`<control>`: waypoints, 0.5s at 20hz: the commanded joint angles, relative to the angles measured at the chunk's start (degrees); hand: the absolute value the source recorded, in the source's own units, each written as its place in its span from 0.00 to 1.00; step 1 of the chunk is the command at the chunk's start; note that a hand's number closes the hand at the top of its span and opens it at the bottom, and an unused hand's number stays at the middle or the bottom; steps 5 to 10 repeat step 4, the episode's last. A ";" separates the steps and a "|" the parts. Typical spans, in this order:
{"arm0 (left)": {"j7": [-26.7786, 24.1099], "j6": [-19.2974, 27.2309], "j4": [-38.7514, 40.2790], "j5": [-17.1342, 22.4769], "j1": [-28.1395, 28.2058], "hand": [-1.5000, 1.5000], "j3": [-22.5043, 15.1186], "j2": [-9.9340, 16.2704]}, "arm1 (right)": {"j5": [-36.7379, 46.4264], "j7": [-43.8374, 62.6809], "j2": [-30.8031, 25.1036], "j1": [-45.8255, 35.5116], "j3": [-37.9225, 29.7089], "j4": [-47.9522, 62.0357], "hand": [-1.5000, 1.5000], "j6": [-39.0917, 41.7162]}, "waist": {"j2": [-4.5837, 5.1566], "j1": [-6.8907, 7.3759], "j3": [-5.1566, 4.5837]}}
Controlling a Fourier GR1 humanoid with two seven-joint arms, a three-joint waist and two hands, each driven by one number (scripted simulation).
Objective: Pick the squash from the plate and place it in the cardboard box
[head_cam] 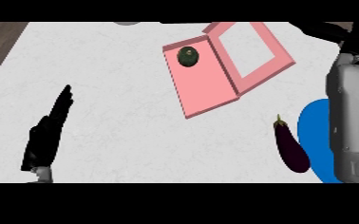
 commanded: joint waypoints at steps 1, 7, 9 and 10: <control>-3.60 -0.77 2.69 1.01 1.18 0.50 1.31 0.41 | -6.67 -1.17 -4.78 9.73 -2.87 -8.45 0.00 8.85 | 0.04 -0.28 -0.01; -0.44 0.14 0.14 -0.19 -0.84 0.50 0.73 0.16 | -10.70 -2.44 -7.88 15.06 -4.28 -11.02 0.00 14.78 | 0.19 0.23 0.01; -0.44 0.14 0.14 -0.19 -0.84 0.50 0.73 0.16 | -10.70 -2.44 -7.88 15.06 -4.28 -11.02 0.00 14.78 | 0.19 0.23 0.01; -0.44 0.14 0.14 -0.19 -0.84 0.50 0.73 0.16 | -10.70 -2.44 -7.88 15.06 -4.28 -11.02 0.00 14.78 | 0.19 0.23 0.01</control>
